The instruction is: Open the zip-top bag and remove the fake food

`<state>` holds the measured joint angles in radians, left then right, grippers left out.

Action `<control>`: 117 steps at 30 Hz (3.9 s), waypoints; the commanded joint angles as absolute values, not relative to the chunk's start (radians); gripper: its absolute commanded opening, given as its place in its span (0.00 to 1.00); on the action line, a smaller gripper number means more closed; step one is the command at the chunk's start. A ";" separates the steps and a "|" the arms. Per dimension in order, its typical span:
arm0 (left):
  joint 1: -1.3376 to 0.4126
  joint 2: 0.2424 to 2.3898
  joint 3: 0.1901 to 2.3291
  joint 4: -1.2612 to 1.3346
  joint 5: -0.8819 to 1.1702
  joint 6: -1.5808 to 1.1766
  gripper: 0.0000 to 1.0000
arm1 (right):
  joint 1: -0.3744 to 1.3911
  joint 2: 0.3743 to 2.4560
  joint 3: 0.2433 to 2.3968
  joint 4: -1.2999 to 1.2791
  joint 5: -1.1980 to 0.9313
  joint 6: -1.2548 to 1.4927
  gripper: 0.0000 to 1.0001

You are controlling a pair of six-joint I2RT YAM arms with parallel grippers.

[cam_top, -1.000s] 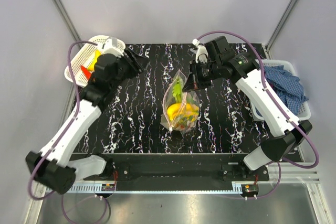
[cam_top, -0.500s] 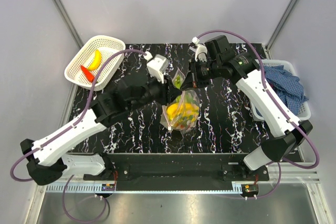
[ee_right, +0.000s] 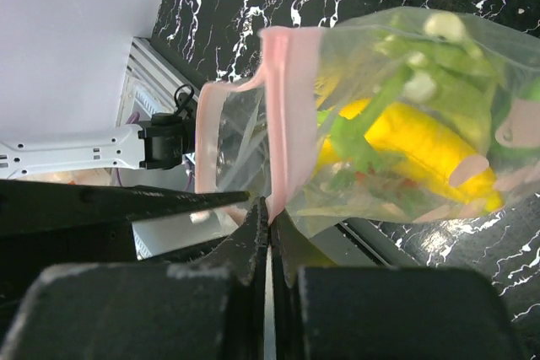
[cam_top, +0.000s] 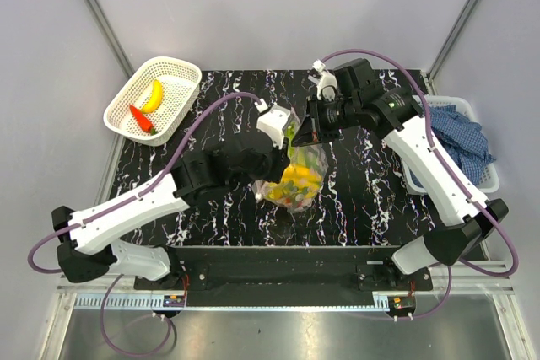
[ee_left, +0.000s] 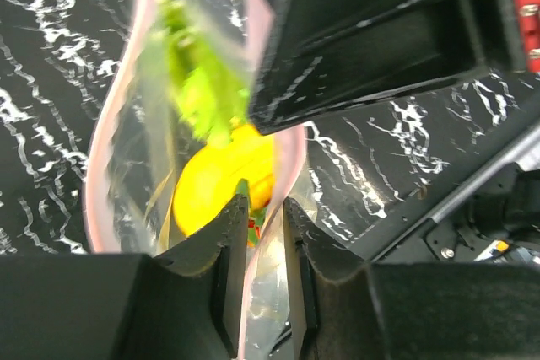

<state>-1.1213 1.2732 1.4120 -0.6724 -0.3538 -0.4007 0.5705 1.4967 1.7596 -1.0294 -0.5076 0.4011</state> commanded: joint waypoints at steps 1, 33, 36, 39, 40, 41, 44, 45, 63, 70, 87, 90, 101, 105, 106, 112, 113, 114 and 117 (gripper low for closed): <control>-1.121 1.223 1.451 -0.681 -0.419 -0.407 0.26 | 0.574 1.442 1.753 -0.996 -0.509 0.411 0.00; -1.112 1.485 1.531 -0.853 -0.396 -0.425 0.18 | 0.574 1.402 1.732 -0.980 -0.529 0.448 0.00; -1.111 1.512 1.549 -0.912 -0.388 -0.449 0.26 | 0.572 1.407 1.732 -0.976 -0.531 0.449 0.00; -1.101 1.552 1.578 -0.983 -0.356 -0.474 0.32 | 0.574 1.407 1.732 -0.974 -0.531 0.454 0.00; -1.100 1.563 1.592 -1.005 -0.348 -0.482 0.32 | 0.574 1.410 1.732 -0.974 -0.532 0.456 0.00; -1.098 1.574 1.607 -1.024 -0.341 -0.494 0.35 | 0.574 1.411 1.732 -0.973 -0.532 0.457 0.00; -1.095 1.606 1.618 -1.077 -0.308 -0.506 0.37 | 0.574 1.414 1.727 -0.968 -0.537 0.460 0.00; -1.091 1.609 1.609 -1.084 -0.293 -0.508 0.37 | 0.574 1.414 1.726 -0.966 -0.537 0.463 0.00; -1.016 1.380 1.312 -0.877 -0.156 -0.514 0.18 | 0.574 1.410 1.692 -0.799 -0.505 0.555 0.00; -0.960 1.396 1.244 -0.894 -0.032 -0.584 0.38 | 0.578 1.442 1.674 -0.779 -0.532 0.578 0.00; -0.839 1.480 1.097 -0.740 0.247 -0.635 0.39 | 0.601 1.517 1.554 -0.703 -0.540 0.597 0.00; -0.801 1.491 1.033 -0.657 0.284 -0.647 0.41 | 0.603 1.526 1.478 -0.644 -0.548 0.597 0.00; -0.753 1.626 0.962 -0.333 0.659 -0.707 0.46 | 0.603 1.578 1.422 -0.595 -0.537 0.565 0.00; -0.753 1.661 0.950 -0.319 0.678 -0.706 0.43 | 0.603 1.588 1.394 -0.572 -0.535 0.568 0.00; -0.753 1.667 0.946 -0.296 0.696 -0.707 0.42 | 0.601 1.589 1.391 -0.566 -0.535 0.568 0.00; -0.752 1.706 0.946 -0.249 0.753 -0.678 0.24 | 0.603 1.597 1.342 -0.548 -0.514 0.551 0.00; -0.752 1.706 0.945 -0.245 0.755 -0.670 0.25 | 0.603 1.598 1.336 -0.549 -0.505 0.545 0.00; -0.752 1.703 0.942 -0.235 0.756 -0.667 0.25 | 0.603 1.601 1.330 -0.549 -0.503 0.542 0.00; -0.752 1.729 0.939 -0.216 0.775 -0.686 0.31 | 0.603 1.603 1.336 -0.548 -0.503 0.538 0.00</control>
